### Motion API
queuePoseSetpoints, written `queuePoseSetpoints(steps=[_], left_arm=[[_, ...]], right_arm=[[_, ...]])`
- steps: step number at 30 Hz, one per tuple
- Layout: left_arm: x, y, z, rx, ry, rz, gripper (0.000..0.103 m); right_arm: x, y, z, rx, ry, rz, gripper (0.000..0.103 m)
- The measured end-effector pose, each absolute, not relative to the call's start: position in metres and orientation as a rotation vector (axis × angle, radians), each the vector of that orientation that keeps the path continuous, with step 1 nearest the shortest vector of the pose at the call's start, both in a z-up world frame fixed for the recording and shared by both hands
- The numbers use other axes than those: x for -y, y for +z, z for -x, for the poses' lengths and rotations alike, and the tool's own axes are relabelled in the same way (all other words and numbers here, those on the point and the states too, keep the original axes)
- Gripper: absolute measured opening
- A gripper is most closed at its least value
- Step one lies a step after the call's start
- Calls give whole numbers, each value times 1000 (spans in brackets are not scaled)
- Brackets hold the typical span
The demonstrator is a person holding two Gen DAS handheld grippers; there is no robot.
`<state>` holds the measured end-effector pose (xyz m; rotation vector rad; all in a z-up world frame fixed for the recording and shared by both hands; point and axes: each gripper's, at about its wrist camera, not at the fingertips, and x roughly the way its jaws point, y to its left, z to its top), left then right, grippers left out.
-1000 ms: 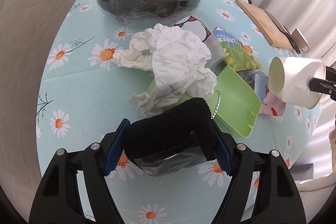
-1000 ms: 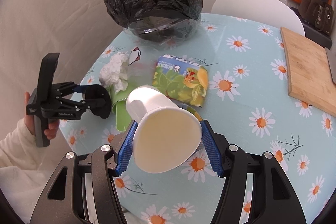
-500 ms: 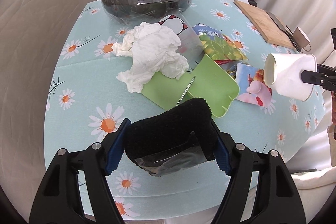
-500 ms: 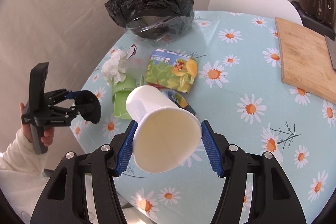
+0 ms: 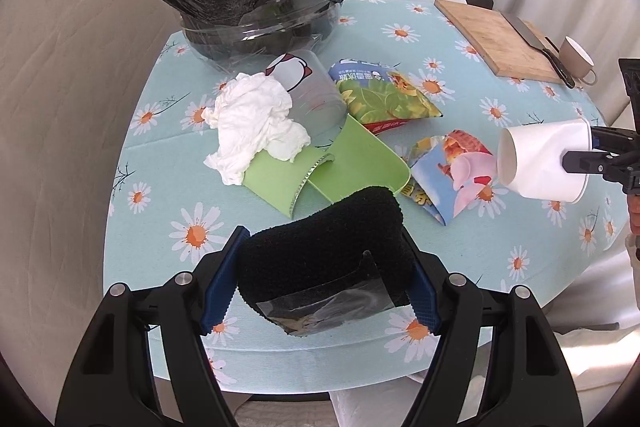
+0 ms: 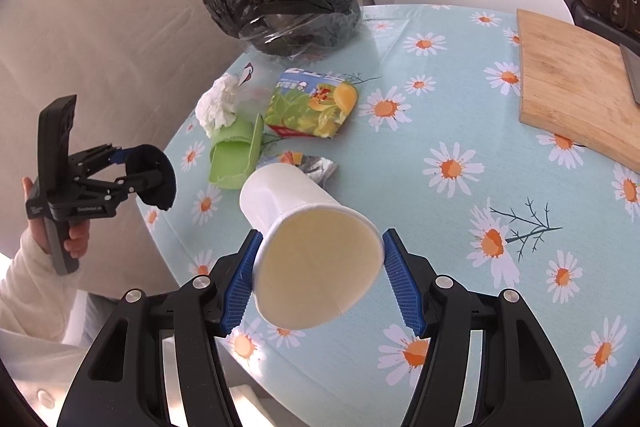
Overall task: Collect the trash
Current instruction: 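Lift and carry the black cup and paper cup toward the trash bin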
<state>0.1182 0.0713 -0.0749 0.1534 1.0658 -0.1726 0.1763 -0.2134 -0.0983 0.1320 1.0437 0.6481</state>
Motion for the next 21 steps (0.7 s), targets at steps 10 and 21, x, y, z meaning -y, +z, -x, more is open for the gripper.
queuePoseSetpoints(steps=[10,21], left_arm=[[-43,-49,-128,-1025,-209,-181,72],[-46,-18,-152,-960,-245,-180,72]], right_arm=[[239,-91,-187,-1005,666,-232,56],[244,-64,-207,-918,657,-246,57]])
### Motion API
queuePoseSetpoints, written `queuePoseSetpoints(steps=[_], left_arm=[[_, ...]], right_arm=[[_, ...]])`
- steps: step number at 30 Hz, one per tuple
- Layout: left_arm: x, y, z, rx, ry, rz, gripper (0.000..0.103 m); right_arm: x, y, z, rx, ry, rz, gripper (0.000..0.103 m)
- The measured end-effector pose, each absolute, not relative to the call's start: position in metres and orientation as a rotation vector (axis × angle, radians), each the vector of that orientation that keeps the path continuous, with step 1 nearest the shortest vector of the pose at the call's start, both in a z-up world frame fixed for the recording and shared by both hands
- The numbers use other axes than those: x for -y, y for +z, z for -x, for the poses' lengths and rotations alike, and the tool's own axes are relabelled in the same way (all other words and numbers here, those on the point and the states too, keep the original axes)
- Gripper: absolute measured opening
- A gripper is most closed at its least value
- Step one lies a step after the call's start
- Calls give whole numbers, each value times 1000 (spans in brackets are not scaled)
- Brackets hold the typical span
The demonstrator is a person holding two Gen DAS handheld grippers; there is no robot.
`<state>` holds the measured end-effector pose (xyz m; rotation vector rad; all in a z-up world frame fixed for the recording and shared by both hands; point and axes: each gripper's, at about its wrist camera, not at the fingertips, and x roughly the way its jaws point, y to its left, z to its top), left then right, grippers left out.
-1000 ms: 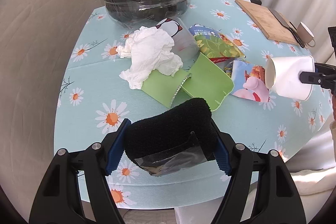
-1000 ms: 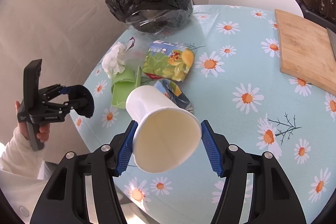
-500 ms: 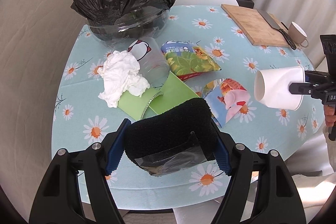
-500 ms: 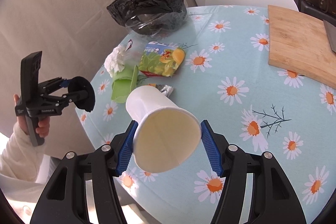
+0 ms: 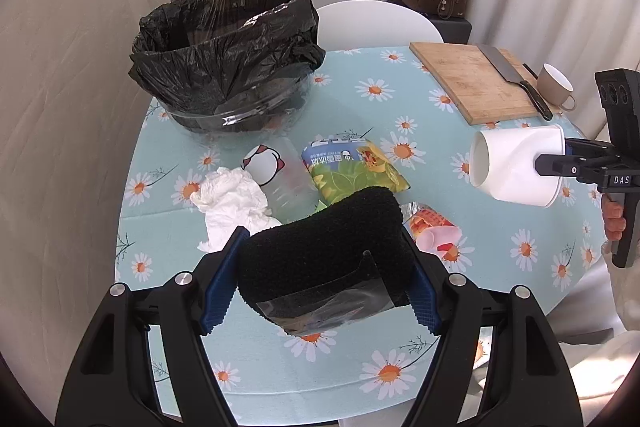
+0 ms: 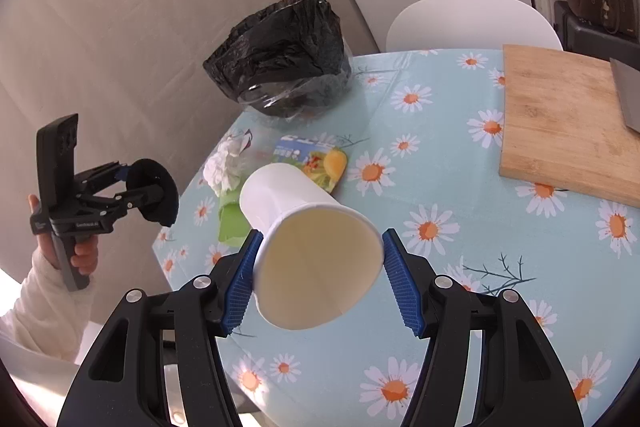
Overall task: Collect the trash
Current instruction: 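Lift and carry the black cup and paper cup toward the trash bin, then open the left gripper over the bin while the right drops the paper cup in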
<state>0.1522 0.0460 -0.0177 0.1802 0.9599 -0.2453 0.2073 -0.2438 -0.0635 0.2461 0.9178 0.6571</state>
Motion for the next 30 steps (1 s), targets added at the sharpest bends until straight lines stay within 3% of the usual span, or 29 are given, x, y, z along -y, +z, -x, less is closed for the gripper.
queuePoseSetpoints(steps=[30], left_arm=[[-138,48,-308,-797,-420,-127,72]], right_arm=[[141,49,-360,-740,600,-126,57]])
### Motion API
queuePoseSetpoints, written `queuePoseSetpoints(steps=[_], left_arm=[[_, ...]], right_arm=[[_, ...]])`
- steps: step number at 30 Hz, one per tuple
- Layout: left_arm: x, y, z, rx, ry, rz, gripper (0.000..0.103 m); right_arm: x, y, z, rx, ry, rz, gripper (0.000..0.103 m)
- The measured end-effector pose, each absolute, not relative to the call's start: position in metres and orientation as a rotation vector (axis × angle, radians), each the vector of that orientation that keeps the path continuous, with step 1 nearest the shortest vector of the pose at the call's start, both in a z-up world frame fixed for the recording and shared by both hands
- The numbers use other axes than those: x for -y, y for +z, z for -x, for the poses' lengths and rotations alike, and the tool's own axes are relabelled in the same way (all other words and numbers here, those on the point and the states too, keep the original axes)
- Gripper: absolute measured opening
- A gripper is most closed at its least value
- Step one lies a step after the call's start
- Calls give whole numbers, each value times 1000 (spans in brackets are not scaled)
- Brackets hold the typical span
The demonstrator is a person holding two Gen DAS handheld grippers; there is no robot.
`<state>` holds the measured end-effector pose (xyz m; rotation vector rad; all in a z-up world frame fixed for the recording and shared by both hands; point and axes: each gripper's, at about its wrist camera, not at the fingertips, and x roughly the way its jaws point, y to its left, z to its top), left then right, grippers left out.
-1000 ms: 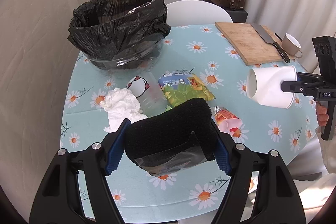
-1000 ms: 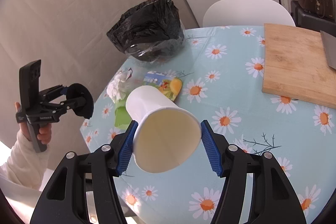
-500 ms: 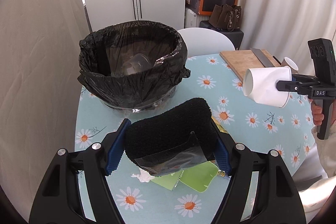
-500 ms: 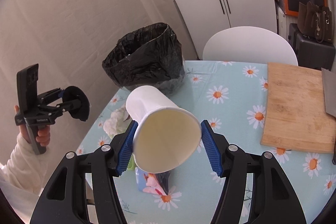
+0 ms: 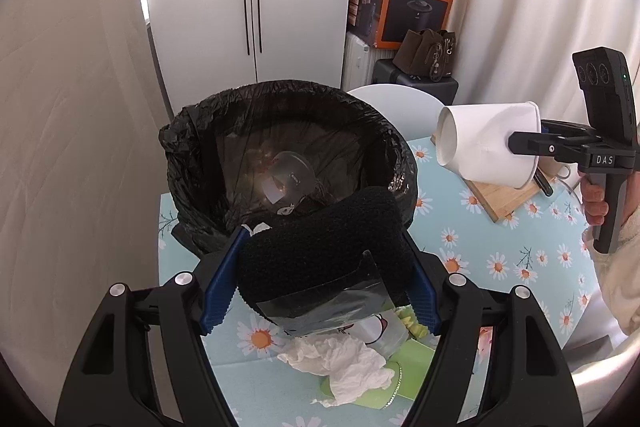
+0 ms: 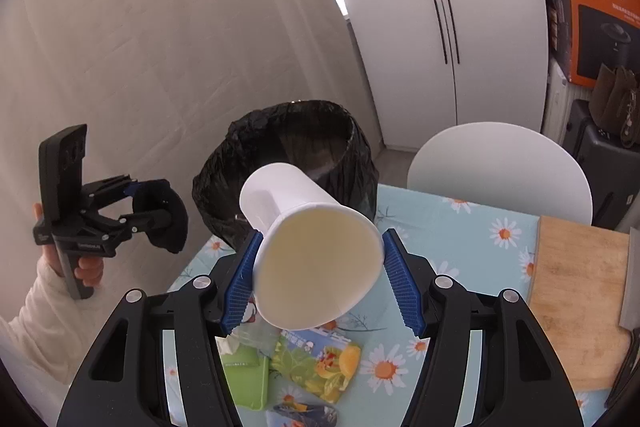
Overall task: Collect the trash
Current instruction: 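Open the left gripper over the bin while the right drops the paper cup in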
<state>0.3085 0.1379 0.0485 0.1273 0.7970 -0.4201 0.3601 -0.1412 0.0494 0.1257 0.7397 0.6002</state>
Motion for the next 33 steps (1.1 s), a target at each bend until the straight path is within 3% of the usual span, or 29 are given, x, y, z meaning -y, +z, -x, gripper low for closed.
queuePoseSetpoints(steps=[12,14,15,16,17,33], left_arm=[[-156,44,-395,-822,-489,-173,72],[-159,41,-404,-806,-486,-180,86],[-161,41,-405,-785,-475,-175,98],[-163,42,-404,-769,-477,-167,97],[-166,41,-404,-761,-485,-156,97],[-189,30,-357,-775,-384,-108,97]], right_arm=[[74,78,-428,-728,597,7,58],[64,76,-436,-723,559,52,60],[59,75,-437,-711,534,77,68],[56,74,-439,-702,515,90,82],[54,72,-440,-696,506,94,86],[81,41,-425,-767,468,28,86]])
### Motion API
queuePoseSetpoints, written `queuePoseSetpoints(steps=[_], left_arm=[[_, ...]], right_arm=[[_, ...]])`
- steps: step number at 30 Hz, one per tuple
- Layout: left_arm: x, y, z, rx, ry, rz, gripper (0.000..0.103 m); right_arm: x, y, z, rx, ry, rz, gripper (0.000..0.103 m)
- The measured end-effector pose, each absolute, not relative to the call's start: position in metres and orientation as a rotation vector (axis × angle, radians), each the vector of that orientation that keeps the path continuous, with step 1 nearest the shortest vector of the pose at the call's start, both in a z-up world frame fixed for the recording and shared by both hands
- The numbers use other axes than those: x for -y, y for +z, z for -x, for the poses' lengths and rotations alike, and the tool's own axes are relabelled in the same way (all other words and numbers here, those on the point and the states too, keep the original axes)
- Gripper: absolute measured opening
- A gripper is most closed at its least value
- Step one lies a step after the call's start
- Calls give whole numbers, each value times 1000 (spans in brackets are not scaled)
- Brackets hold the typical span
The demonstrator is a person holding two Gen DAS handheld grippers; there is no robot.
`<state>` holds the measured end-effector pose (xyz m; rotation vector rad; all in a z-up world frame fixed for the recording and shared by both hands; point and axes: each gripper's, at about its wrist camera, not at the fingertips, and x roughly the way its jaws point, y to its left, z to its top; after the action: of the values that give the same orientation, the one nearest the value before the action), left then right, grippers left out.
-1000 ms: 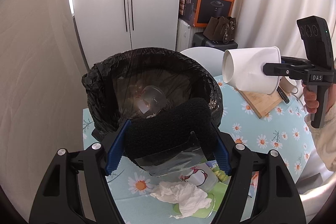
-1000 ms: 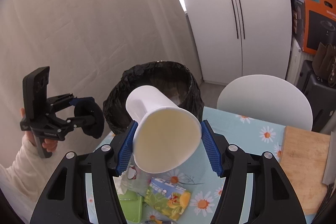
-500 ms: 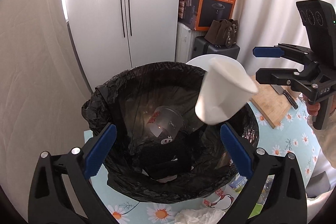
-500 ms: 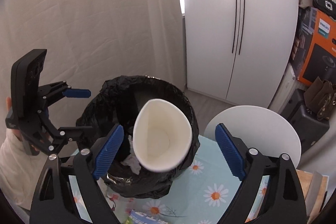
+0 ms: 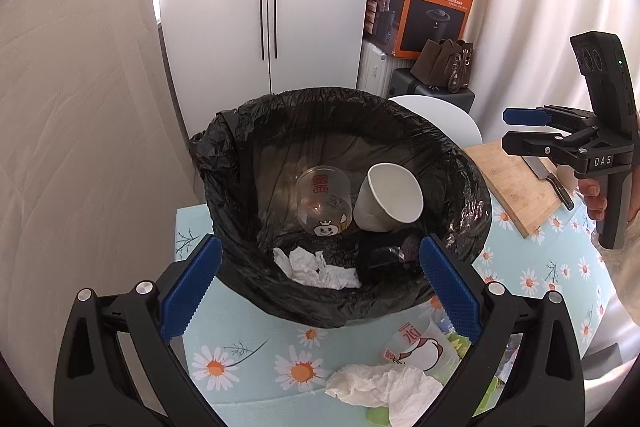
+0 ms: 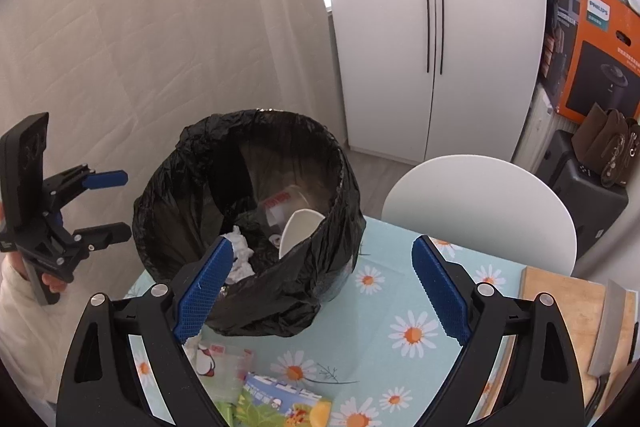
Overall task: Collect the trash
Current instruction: 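Open the left gripper over the bin while the right drops the paper cup in, then lower the right gripper onto the pig-print snack wrapper and grasp it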
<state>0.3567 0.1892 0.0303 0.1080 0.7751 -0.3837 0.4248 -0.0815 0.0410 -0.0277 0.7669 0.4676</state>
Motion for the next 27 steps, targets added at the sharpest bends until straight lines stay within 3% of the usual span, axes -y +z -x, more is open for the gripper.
queuePoseSetpoints(steps=[27], left_arm=[[-163,5,-242,-887,-296,-89,97]], right_arm=[[96,-14,-329,-911,540,73,87]])
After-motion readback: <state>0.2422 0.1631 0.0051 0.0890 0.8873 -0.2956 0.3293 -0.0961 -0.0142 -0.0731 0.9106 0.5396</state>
